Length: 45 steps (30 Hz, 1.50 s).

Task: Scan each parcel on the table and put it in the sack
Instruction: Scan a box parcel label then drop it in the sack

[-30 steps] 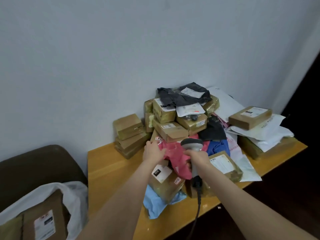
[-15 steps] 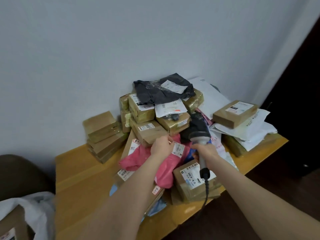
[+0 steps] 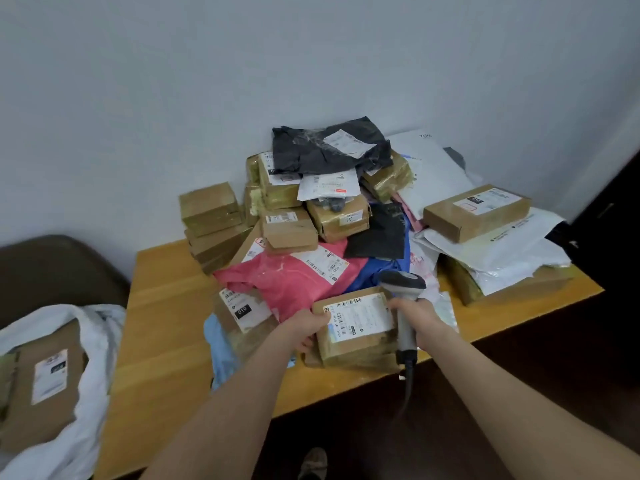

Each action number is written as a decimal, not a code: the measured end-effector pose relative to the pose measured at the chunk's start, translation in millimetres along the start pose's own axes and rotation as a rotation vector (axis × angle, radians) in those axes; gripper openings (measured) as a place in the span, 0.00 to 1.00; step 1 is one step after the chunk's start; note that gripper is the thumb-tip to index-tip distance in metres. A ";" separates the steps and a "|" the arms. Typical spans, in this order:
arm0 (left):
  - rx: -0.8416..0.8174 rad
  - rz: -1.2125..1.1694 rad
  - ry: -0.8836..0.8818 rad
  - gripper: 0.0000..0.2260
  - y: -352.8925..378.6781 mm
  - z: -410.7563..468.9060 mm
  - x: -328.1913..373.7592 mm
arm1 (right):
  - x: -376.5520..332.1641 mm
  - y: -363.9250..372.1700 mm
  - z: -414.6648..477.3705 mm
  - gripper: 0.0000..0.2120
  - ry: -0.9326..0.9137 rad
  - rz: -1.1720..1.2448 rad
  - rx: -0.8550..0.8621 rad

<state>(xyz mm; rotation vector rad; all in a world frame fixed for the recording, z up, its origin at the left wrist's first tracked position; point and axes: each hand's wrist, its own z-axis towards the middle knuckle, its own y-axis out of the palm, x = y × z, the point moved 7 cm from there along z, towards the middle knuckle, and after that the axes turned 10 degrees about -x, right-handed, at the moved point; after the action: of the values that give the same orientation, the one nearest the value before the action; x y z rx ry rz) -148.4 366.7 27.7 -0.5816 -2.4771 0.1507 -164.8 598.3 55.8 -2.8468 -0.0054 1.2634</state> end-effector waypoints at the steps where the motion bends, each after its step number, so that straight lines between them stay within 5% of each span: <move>1: 0.026 -0.033 0.008 0.24 6.9 -1.7 -0.1 | 2.1 -2.1 -0.7 0.09 0.000 0.010 -0.018; 8: 0.297 -0.336 0.182 0.15 -8.1 -34.6 13.3 | -21.8 -21.7 -11.4 0.11 -0.041 0.066 -0.084; 11: 0.245 -0.455 0.282 0.12 -8.9 -53.8 28.2 | -34.9 -31.0 -16.9 0.13 -0.040 0.098 -0.080; 15: 0.033 -0.604 0.369 0.23 -0.5 -77.4 52.3 | -48.3 -36.3 -24.0 0.14 -0.082 0.101 -0.048; 18: 0.045 -0.515 0.414 0.30 -14.2 -88.6 64.7 | -57.0 -30.6 -29.2 0.14 -0.141 0.135 -0.052; 25: 0.132 -0.384 0.494 0.14 -74.7 -119.3 79.4 | -78.8 -5.1 -40.9 0.11 -0.211 0.287 -0.212; 29: 0.335 -0.581 0.607 0.33 -98.6 -123.6 82.7 | -83.5 21.8 -49.8 0.12 -0.227 0.249 -0.296; 32: 0.325 -0.766 0.585 0.46 -100.5 -119.1 74.5 | -84.7 36.8 -53.6 0.11 -0.249 0.262 -0.250; 37: 0.222 -0.903 0.547 0.28 -104.5 -117.8 61.5 | -82.3 56.4 -52.8 0.13 -0.239 0.296 -0.200; 45: 0.141 -0.747 0.532 0.34 -105.1 -112.1 51.6 | -75.1 85.3 -46.0 0.20 -0.208 0.341 -0.125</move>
<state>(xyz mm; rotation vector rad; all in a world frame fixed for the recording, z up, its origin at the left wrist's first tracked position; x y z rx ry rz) -161.8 292.4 171.1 0.3452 -1.9797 -0.1131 -181.7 510.9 140.0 -2.8909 0.4279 1.6718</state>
